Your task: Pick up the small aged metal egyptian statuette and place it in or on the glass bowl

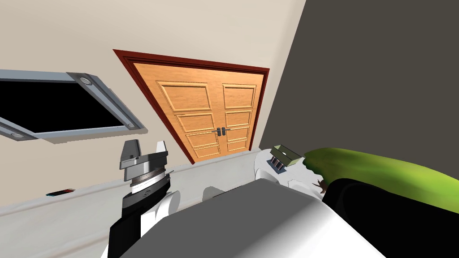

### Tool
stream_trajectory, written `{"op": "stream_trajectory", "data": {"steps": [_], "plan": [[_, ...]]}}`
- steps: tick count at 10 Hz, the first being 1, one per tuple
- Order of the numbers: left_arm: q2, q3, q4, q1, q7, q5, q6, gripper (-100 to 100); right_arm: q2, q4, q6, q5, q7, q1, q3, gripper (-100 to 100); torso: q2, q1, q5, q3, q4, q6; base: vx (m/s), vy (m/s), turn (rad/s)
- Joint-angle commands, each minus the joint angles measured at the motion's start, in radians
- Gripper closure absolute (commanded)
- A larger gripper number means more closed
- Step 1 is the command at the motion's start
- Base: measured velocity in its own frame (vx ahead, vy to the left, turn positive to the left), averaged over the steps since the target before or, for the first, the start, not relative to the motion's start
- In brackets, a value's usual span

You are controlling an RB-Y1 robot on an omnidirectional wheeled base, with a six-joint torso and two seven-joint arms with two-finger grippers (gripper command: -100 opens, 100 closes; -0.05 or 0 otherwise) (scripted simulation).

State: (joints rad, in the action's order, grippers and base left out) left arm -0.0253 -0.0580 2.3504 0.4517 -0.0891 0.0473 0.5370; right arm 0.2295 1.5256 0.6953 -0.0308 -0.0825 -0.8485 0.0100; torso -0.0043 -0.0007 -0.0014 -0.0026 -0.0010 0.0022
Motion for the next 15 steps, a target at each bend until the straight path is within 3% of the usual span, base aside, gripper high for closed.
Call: {"op": "stream_trajectory", "data": {"steps": [1, 2, 3, 4, 6, 10, 11, 15], "plan": [[0.000, 0.000, 0.000, 0.000, 0.000, 0.000, 0.000, 0, 0.003, 0.040, 0.019, 0.004, -0.002, -0.023, -0.002, 100, 0.000, 0.000, 0.000, 0.000, 0.000, 0.000, 0.008, 0.009, -0.004], [0.000, 0.000, 0.000, 0.000, 0.000, 0.000, 0.000, 0, 0.003, 0.023, 0.011, 0.003, -0.001, -0.013, -0.001, 100, 0.000, 0.000, 0.000, 0.000, 0.000, 0.000, 0.000, 0.000, 0.000], [0.000, 0.000, 0.000, 0.000, 0.000, 0.000, 0.000, 0, 0.003, 0.026, 0.013, 0.004, -0.001, -0.015, -0.001, 0, 0.000, -0.001, 0.000, 0.000, 0.000, 0.000, 0.000, 0.000, 0.000], [0.000, 0.000, 0.000, 0.000, 0.000, 0.000, 0.000, 0, 0.020, 0.045, 0.024, 0.023, -0.005, -0.044, 0.008, 100, 0.000, -0.001, 0.000, 0.000, 0.000, 0.000, 0.043, 0.079, -0.007], [0.000, 0.000, 0.000, 0.000, 0.000, 0.000, 0.000, 0, 0.036, 0.067, 0.036, 0.042, -0.008, -0.072, 0.017, 100, -0.004, 0.008, 0.001, -0.002, -0.001, 0.001, 0.080, 0.149, -0.021], [0.000, 0.000, 0.000, 0.000, 0.000, 0.000, 0.000, 0, 0.089, 0.139, 0.077, 0.104, -0.021, -0.165, 0.046, 100, -0.006, 0.013, 0.002, -0.004, -0.002, 0.001, 0.094, 0.183, -0.026], [0.000, 0.000, 0.000, 0.000, 0.000, 0.000, 0.000, 0, 0.112, 0.171, 0.096, 0.130, -0.028, -0.207, 0.059, 100, -0.007, 0.011, 0.002, -0.005, -0.002, 0.001, 0.139, 0.180, -0.028], [0.000, 0.000, 0.000, 0.000, 0.000, 0.000, 0.000, 0, 0.164, 0.252, 0.146, 0.191, -0.044, -0.305, 0.088, 100, -0.007, 0.016, 0.003, -0.005, -0.003, 0.002, 0.096, 0.210, -0.035]]}}
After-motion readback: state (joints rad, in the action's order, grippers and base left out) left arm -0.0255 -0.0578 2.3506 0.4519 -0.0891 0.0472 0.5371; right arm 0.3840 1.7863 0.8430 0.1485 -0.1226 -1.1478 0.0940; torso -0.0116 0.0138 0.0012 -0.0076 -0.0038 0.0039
